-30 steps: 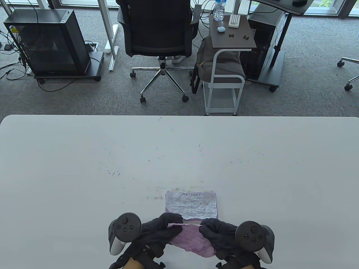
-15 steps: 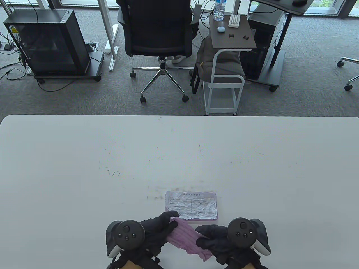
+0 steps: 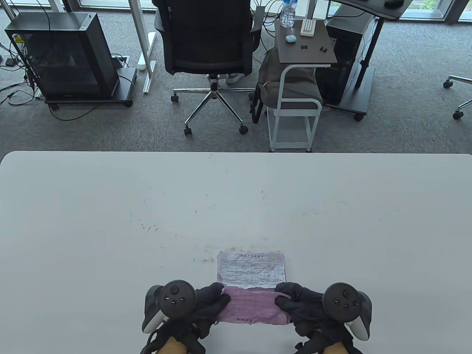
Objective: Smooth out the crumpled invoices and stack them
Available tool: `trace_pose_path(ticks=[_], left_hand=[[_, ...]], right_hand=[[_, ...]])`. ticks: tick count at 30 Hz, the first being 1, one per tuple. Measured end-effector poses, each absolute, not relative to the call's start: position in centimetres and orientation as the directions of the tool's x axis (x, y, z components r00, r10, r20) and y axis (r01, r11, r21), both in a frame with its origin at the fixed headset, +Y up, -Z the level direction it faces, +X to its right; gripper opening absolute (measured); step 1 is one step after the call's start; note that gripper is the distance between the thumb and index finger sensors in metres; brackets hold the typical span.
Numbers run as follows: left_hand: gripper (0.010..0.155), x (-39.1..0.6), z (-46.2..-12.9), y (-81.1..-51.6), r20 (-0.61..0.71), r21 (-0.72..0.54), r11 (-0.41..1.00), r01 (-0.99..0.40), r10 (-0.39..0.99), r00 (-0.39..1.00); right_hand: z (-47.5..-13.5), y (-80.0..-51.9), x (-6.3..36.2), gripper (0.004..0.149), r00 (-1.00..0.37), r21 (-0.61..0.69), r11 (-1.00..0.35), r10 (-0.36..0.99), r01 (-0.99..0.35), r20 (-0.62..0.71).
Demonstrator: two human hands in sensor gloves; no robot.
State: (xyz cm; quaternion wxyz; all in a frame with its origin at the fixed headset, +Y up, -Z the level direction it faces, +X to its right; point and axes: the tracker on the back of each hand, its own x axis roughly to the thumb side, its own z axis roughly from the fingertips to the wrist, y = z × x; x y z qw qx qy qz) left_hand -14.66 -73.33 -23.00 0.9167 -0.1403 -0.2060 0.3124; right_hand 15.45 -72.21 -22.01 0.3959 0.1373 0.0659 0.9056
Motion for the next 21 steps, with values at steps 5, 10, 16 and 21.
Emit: trace_pose_path(ticks=[5, 10, 16, 21], left_hand=[[0.06, -14.2, -23.3, -75.8, 0.251, -0.448, 0.828, -0.338, 0.479, 0.841], [0.061, -13.4, -23.0, -75.2, 0.356, -0.369, 0.894, -0.256, 0.391, 0.849], [0.054, -10.4, -22.2, -76.4, 0.494, -0.429, 0.903, 0.018, 0.218, 0.841], [0.064, -8.7, -21.7, -77.3, 0.532, -0.44, 0.869, 0.226, 0.049, 0.845]], right_hand=[[-22.3, -74.4, 14.0, 0.042, -0.784, 0.286, -0.782, 0.605, -0.553, 0.138], [-22.6, -75.7, 13.2, 0.042, -0.849, 0.34, -0.822, 0.518, -0.457, 0.108], [-22.5, -75.8, 12.6, 0.042, -0.852, 0.331, -0.834, 0.505, -0.441, 0.138], [-22.5, -76.0, 12.5, 0.042, -0.871, 0.337, -0.852, 0.468, -0.4, 0.15]])
